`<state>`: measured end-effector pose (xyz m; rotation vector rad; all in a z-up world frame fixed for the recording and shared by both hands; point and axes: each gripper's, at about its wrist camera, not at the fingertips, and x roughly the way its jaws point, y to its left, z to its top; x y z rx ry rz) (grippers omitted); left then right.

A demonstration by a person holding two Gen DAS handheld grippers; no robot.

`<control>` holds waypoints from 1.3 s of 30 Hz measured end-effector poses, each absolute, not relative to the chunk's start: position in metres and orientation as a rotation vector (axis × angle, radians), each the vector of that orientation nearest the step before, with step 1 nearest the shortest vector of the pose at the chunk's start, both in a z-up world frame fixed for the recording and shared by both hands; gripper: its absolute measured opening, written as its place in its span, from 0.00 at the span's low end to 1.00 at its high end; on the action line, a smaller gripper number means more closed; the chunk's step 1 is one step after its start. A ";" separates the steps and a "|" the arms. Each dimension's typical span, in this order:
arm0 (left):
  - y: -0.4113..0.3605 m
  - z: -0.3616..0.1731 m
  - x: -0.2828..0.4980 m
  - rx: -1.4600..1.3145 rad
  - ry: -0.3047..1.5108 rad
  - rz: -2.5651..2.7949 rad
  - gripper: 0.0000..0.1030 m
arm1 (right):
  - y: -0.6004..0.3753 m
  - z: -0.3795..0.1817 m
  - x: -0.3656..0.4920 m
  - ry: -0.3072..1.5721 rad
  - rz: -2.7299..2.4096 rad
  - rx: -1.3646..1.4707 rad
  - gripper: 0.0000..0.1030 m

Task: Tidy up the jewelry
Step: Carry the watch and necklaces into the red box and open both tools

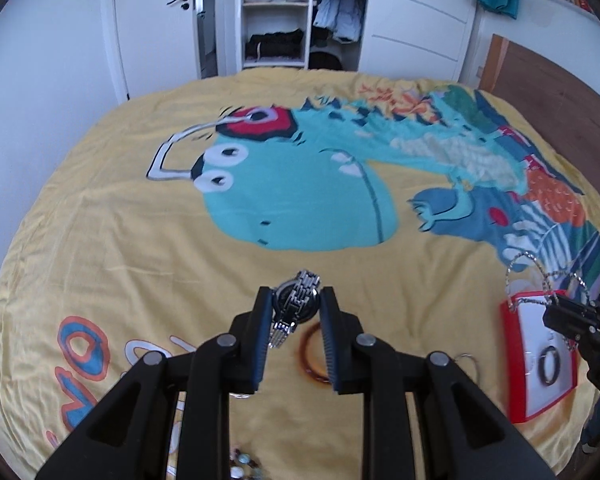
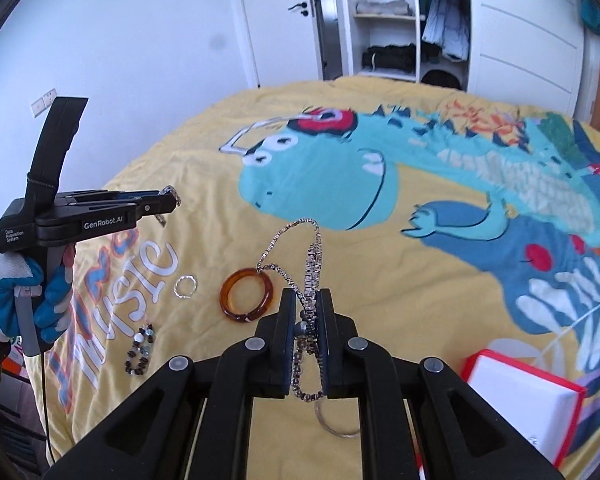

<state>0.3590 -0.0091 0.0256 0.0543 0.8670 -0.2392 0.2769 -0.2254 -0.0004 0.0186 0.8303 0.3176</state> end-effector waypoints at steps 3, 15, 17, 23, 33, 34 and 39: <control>-0.032 0.046 0.345 0.051 0.842 -0.280 0.21 | -0.246 0.017 0.261 0.807 0.287 0.015 0.10; -0.176 0.058 0.302 0.069 0.831 -0.500 0.21 | -0.360 0.032 0.217 0.794 0.117 0.033 0.10; -0.204 0.050 0.297 0.068 0.845 -0.540 0.21 | -0.378 0.025 0.214 0.805 0.094 0.041 0.10; -0.280 0.007 0.284 0.088 0.914 -0.631 0.21 | -0.429 -0.016 0.208 0.857 0.033 0.093 0.10; -0.339 -0.064 0.285 0.140 1.015 -0.641 0.21 | -0.470 -0.090 0.219 0.935 0.004 0.173 0.10; -0.344 -0.071 0.285 0.155 1.020 -0.640 0.21 | -0.472 -0.097 0.221 0.941 0.005 0.177 0.10; -0.355 -0.093 0.288 0.192 1.041 -0.643 0.21 | -0.479 -0.122 0.227 0.970 0.007 0.193 0.10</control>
